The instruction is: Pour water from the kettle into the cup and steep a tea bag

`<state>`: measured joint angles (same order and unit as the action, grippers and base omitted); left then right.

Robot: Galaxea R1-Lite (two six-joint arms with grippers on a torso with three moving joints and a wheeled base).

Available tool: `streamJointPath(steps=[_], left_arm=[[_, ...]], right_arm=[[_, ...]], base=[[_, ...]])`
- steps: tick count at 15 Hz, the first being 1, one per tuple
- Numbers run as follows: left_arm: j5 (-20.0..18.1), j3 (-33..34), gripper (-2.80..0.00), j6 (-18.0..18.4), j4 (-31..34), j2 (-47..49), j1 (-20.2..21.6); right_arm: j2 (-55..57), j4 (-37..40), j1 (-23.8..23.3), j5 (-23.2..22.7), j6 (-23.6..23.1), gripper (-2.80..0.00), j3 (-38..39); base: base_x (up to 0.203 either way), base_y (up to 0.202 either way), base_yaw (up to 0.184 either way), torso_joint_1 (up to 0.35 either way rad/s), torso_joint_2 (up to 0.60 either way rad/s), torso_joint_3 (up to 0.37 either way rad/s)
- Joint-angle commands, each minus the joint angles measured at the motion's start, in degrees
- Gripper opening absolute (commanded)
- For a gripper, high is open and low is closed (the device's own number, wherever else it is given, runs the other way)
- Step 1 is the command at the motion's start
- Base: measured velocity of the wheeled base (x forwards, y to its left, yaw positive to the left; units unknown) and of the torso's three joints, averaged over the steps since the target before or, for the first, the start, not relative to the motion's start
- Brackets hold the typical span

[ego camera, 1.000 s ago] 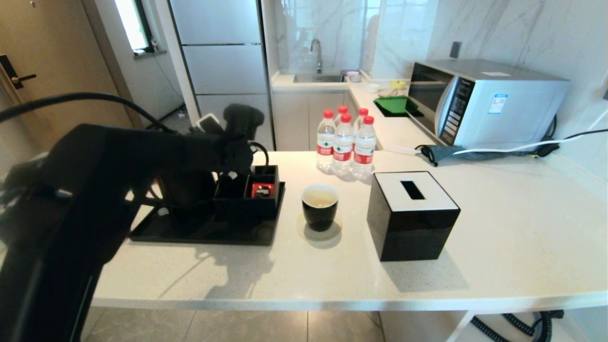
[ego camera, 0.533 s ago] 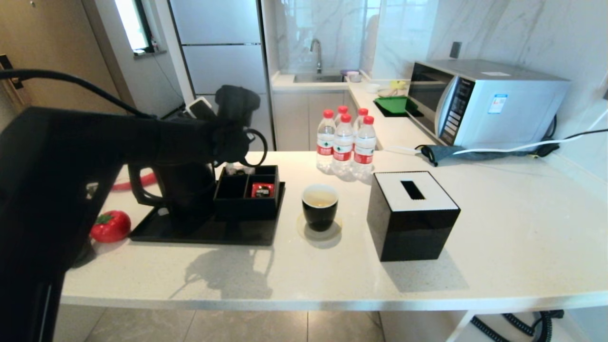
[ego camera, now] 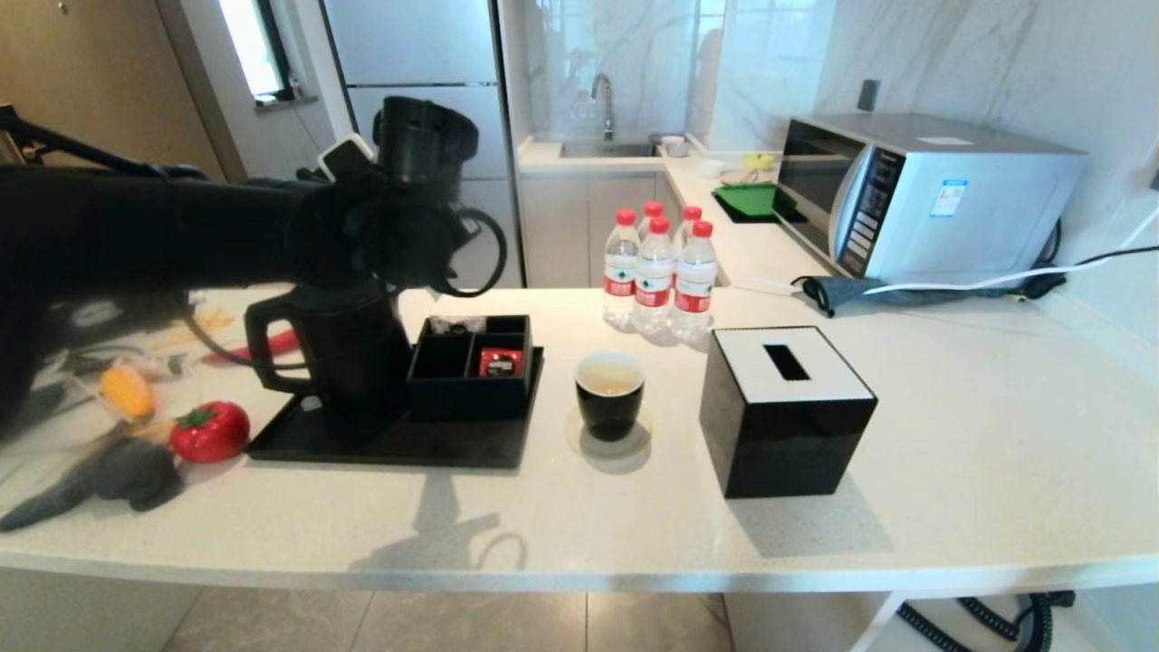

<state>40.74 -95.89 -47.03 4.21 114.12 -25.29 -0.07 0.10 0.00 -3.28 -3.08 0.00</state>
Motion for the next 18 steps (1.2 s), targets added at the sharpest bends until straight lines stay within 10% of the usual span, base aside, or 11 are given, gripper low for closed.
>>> streamJointPath(steps=[1,7,14,18], left_arm=[[0.22,2.23,-2.8,0.34,0.0,-4.78,-0.9],[-0.97,8.78,-2.8,4.92,-0.05,-14.27,-3.06],[-16.61,16.6,-2.8,14.27,-1.34,-24.69,-3.78],[-17.8,20.52,-2.8,20.6,-5.77,-25.07,-3.81]], right_arm=[[0.07,-0.01,0.0,-0.06,-0.08,-2.8,0.0],[0.07,-0.01,0.0,-0.06,-0.08,-2.8,0.0],[0.07,-0.01,0.0,-0.06,-0.08,-2.8,0.0],[0.07,-0.01,0.0,-0.06,-0.08,-2.8,0.0]], base=[[0.0,0.0,0.0,0.0,0.0,0.0],[0.0,0.0,0.0,0.0,0.0,0.0],[0.0,0.0,0.0,0.0,0.0,0.0],[0.0,0.0,0.0,0.0,0.0,0.0]])
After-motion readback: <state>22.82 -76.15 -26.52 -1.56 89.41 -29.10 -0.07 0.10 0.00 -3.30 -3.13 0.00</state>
